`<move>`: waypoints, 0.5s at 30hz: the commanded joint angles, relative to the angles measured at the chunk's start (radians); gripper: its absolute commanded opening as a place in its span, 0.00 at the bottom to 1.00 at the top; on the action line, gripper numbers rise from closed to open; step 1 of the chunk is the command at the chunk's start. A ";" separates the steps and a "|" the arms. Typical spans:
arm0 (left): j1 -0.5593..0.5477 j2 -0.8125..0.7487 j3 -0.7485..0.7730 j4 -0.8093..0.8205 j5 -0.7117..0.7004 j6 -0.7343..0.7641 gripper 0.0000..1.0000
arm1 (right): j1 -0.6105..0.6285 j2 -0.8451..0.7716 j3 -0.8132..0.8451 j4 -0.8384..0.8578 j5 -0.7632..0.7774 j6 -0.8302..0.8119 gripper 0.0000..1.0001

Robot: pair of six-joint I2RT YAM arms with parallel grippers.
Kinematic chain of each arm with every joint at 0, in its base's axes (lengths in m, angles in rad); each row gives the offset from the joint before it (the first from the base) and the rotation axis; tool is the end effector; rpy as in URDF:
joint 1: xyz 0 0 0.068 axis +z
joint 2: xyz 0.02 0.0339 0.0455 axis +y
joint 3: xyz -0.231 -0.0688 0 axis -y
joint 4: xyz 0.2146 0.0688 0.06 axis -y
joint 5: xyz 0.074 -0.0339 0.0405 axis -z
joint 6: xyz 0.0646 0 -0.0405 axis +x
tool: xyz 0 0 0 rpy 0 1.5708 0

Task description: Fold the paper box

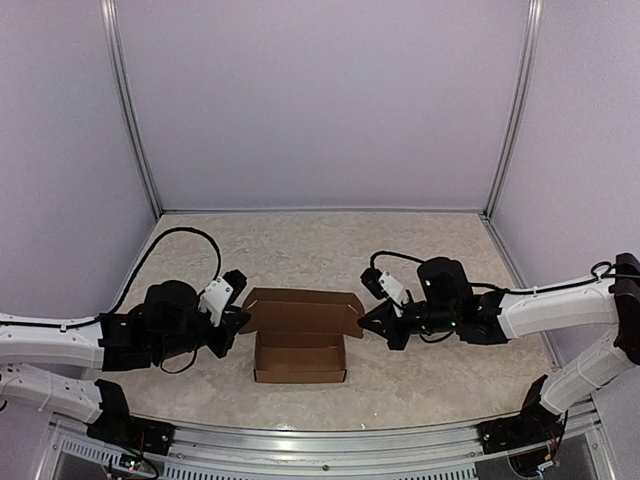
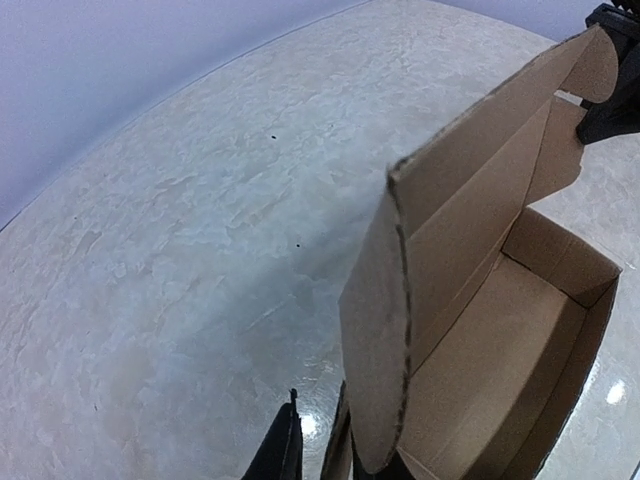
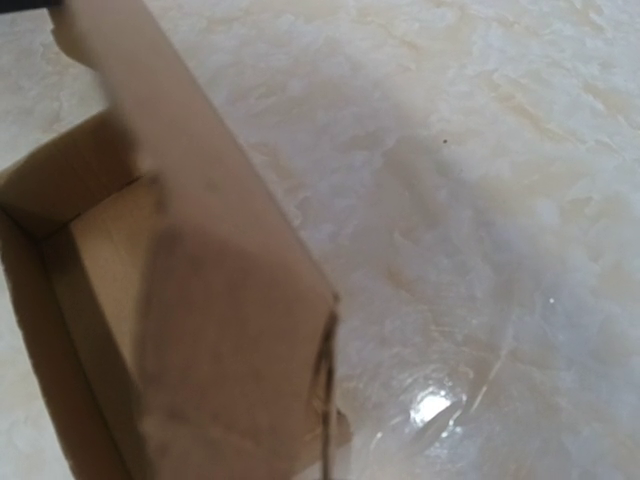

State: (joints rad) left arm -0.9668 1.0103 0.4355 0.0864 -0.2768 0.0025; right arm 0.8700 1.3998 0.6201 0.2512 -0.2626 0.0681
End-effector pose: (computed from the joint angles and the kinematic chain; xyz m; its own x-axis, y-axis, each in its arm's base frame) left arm 0.1452 -0.1794 0.1790 -0.2648 0.3881 -0.8828 0.6553 0.7440 0.1304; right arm 0.1763 0.2350 0.1641 -0.3845 -0.3538 -0.8527 -0.8585 0.4766 0.1894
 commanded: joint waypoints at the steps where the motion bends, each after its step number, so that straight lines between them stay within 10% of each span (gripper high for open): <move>1: 0.006 0.022 0.038 -0.025 0.025 0.010 0.14 | 0.015 -0.017 0.011 -0.064 0.027 -0.012 0.00; 15: 0.002 0.019 0.052 -0.049 -0.028 -0.031 0.09 | 0.100 0.003 0.039 -0.092 0.203 -0.004 0.00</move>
State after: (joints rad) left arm -0.9672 1.0298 0.4503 0.0692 -0.2760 -0.0071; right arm 0.9398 1.3960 0.6415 0.2173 -0.1368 0.0639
